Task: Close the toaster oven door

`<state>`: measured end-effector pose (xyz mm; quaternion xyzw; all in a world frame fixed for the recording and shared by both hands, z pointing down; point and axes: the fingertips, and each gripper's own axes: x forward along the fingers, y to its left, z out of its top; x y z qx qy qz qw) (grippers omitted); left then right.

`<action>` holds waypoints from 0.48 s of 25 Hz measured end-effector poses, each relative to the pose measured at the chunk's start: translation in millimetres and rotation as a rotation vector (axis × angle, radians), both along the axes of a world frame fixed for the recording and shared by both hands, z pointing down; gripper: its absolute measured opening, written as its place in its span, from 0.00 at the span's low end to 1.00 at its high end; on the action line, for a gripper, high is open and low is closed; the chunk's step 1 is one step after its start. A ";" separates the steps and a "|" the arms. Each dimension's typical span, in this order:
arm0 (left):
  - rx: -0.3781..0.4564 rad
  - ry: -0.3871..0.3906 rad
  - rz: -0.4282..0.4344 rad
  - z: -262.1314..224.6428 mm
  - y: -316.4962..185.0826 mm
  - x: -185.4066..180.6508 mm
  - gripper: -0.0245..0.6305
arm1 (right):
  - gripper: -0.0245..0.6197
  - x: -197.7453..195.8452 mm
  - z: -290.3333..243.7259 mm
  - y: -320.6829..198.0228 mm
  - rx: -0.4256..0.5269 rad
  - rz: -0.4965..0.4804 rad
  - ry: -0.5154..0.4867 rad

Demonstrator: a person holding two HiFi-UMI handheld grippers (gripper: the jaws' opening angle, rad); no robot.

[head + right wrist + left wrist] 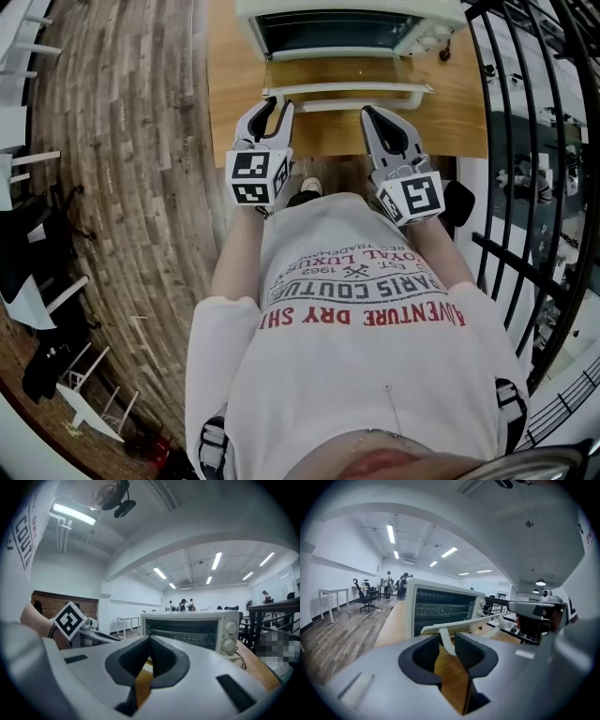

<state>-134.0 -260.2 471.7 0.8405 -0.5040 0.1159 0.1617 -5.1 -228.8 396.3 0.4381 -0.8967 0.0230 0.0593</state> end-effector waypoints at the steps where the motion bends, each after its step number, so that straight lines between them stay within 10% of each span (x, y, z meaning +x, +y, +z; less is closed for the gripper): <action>1: 0.011 0.006 0.006 -4.7 -2.6 0.5 0.19 | 0.02 0.5 -2.5 -3.2 0.005 0.008 -0.001; 12: 0.063 0.002 -0.002 -42.4 -30.6 8.2 0.19 | 0.02 16.5 -22.5 -32.6 0.044 0.003 -0.017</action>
